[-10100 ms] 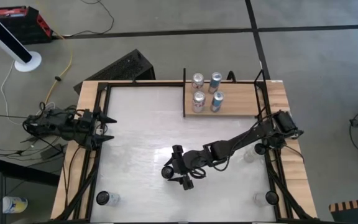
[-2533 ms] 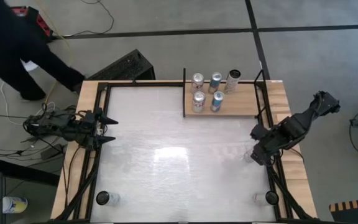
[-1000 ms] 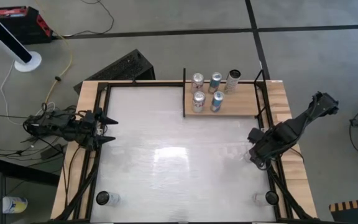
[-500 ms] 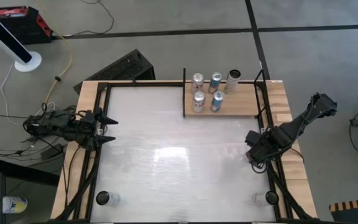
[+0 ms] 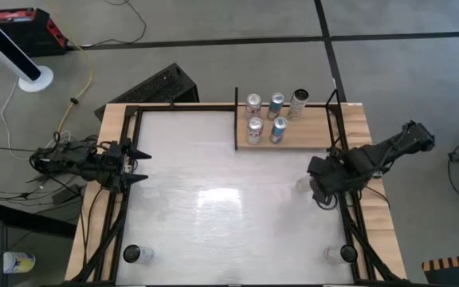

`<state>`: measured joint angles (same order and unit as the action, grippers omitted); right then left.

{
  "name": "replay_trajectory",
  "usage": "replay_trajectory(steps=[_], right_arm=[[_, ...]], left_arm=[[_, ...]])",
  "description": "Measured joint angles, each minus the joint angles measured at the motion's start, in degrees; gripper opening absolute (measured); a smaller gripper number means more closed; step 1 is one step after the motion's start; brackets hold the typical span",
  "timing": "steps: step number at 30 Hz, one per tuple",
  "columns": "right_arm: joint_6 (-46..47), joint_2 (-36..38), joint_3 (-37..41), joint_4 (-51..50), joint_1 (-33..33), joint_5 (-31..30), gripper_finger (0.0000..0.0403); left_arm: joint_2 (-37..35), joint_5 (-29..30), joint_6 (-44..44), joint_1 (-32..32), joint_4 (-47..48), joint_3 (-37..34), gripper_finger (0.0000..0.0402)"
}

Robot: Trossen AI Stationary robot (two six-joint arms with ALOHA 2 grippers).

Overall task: Place canned beverage on shelf
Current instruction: Put the top right black can on the shelf

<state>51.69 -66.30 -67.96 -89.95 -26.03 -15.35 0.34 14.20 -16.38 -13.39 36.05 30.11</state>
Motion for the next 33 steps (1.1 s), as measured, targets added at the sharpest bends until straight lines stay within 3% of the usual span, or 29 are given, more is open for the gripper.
replay_trajectory(steps=[13, 33], right_arm=[[-26.4, 0.8, -4.2, 0.0, 23.4, -1.7, 0.0276], [-53.7, 2.5, -4.2, 0.2, 45.1, -1.6, 0.0276]], left_arm=[[0.0, 0.0, -0.1, 0.0, 0.0, 0.0, 0.0357], [0.0, 1.6, -0.3, 0.0, 0.1, 0.0, 0.0357]])
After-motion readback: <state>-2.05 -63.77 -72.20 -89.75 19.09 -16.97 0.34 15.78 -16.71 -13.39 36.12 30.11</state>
